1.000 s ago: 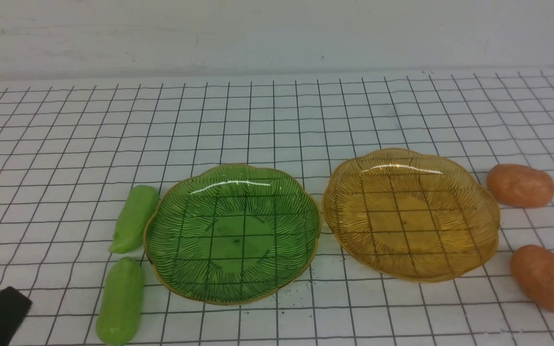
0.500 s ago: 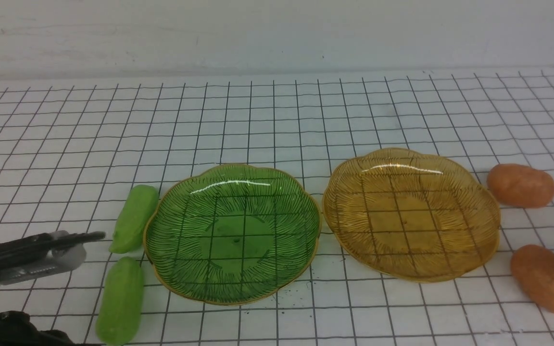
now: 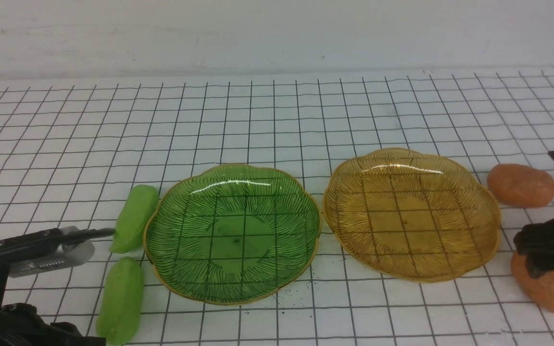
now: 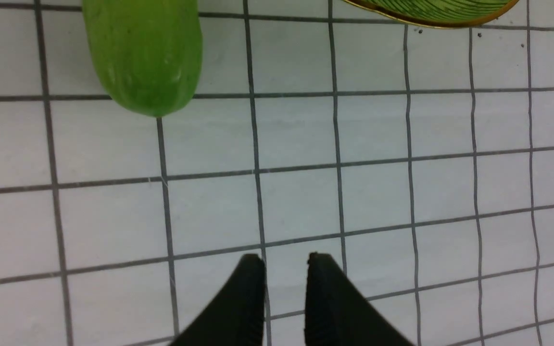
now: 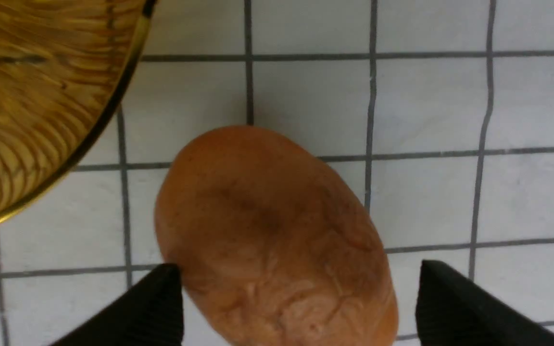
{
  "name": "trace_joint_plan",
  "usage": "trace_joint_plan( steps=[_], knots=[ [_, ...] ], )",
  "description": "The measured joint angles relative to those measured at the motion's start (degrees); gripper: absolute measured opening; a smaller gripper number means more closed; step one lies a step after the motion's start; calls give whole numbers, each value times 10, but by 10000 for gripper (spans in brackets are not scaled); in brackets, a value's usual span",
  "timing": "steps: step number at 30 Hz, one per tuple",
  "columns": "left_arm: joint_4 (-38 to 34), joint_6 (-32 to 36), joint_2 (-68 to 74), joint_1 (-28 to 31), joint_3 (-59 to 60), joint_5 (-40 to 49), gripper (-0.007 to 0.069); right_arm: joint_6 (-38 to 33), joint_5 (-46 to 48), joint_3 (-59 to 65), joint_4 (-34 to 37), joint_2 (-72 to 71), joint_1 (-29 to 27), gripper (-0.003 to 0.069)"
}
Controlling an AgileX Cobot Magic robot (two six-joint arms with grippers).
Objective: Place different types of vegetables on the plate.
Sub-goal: 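Put the potato onto the plate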
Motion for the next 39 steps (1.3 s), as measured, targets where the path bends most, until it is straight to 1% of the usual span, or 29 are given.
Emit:
trace_joint_plan(
  steps=[2, 4, 7, 10, 11, 12, 13, 14, 15, 19, 20, 21, 23, 24, 25, 28, 29, 30, 33, 35, 39],
  knots=[
    [0, 0, 0, 0, 0, -1, 112, -4, 0, -2, -12, 17, 0, 668],
    [0, 0, 0, 0, 0, -1, 119, -5, 0, -2, -16, 28, 0, 682],
    [0, 0, 0, 0, 0, -2, 122, -12, -1, -2, -16, 49, 0, 682],
    [0, 0, 0, 0, 0, -2, 122, -27, -2, -2, -15, 61, 0, 660],
    [0, 0, 0, 0, 0, -2, 122, -30, -2, -2, -14, 63, 0, 638],
    [0, 0, 0, 0, 0, -2, 122, -34, -1, -3, -13, 63, 0, 608],
    [0, 0, 0, 0, 0, -3, 122, -37, 6, -6, -13, 63, 0, 550],
    [0, 0, 0, 0, 0, -3, 122, -37, 15, -10, -11, 63, 0, 526],
    [0, 0, 0, 0, 0, -3, 122, -37, 18, -13, -11, 62, 0, 521],
    [0, 0, 0, 0, 0, -3, 122, -29, 93, -75, 6, 40, 0, 524],
    [0, 0, 0, 0, 0, -3, 122, -29, 96, -79, 8, 38, 0, 524],
    [0, 1, 0, 0, 0, -3, 122, -26, 115, -118, 43, 22, 0, 524],
    [0, 1, 0, 0, 0, -3, 122, -26, 117, -137, 74, 16, 0, 524],
    [0, 1, 0, 0, 0, -3, 122, -35, 109, -163, 115, 12, 0, 524],
    [0, 1, 0, 0, 0, -3, 122, -48, 99, -171, 138, 12, 1, 524],
    [0, 1, 0, 0, 0, -3, 122, -101, 30, -181, 205, 17, 14, 524],
    [0, 1, 0, 0, 0, -3, 122, -104, 26, -181, 205, 17, 15, 524],
    [0, 1, 0, 0, 0, -3, 122, -127, 0, -182, 222, 26, 28, 524],
    [0, 1, 0, 0, 0, -3, 122, -143, -28, -184, 232, 54, 49, 524],
    [0, 1, 0, 0, 0, -3, 122, -142, -39, -184, 235, 76, 59, 524],
    [0, 1, 0, 0, 0, -3, 122, -122, -52, -184, 239, 104, 63, 525]
  ],
)
